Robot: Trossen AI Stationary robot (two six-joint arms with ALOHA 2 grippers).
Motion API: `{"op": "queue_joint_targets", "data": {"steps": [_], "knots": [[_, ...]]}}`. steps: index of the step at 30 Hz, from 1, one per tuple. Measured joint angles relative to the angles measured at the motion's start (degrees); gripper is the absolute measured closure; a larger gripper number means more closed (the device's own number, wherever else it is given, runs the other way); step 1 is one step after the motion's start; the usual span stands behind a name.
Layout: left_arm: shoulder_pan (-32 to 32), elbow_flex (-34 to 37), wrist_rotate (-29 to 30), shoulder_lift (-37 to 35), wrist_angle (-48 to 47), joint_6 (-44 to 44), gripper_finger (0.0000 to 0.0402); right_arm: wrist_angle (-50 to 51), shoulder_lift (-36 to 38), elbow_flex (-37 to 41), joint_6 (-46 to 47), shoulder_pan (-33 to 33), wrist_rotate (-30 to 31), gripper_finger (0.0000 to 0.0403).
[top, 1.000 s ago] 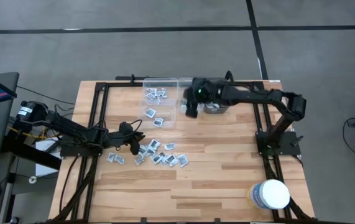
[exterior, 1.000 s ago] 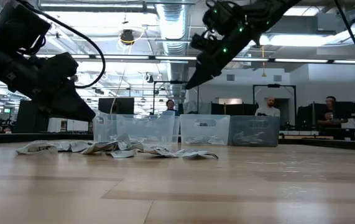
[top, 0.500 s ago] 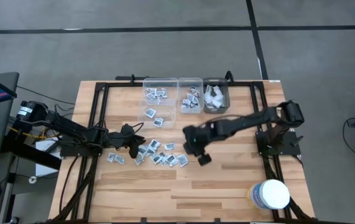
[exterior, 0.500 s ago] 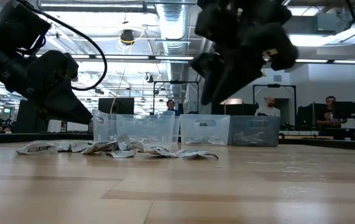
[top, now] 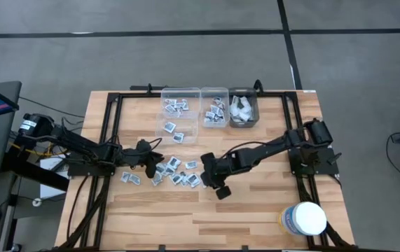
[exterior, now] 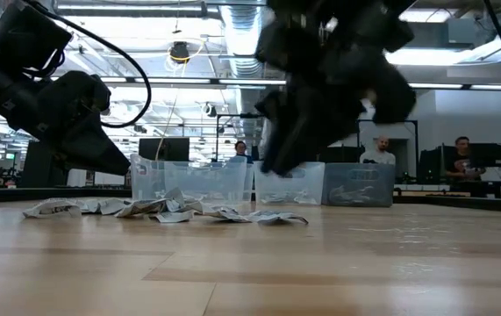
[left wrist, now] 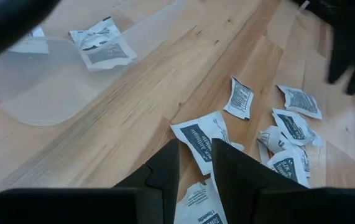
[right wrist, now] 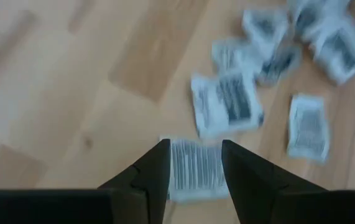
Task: Pick & Place First Aid Supplies
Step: Put the towelette pack into the bottom transparent bin
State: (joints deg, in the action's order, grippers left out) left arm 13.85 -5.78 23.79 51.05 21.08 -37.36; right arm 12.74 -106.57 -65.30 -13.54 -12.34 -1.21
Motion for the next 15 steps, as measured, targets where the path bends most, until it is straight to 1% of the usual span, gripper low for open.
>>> {"op": "queue_joint_targets", "data": {"steps": [8,12,15], "knots": [[0.00,0.00,-3.09,0.02,0.00,0.00,0.0308,0.04,-6.54,-0.11,0.12,0.10,-0.40,0.0275],[0.50,0.00,-3.10,0.02,0.00,-0.09,0.0308,0.10,-8.21,-0.26,0.15,0.09,-0.88,0.0282],[0.91,-0.02,-3.09,0.02,0.00,-0.11,0.0308,0.54,-8.51,-0.27,0.15,0.06,-0.90,0.0295]]}}
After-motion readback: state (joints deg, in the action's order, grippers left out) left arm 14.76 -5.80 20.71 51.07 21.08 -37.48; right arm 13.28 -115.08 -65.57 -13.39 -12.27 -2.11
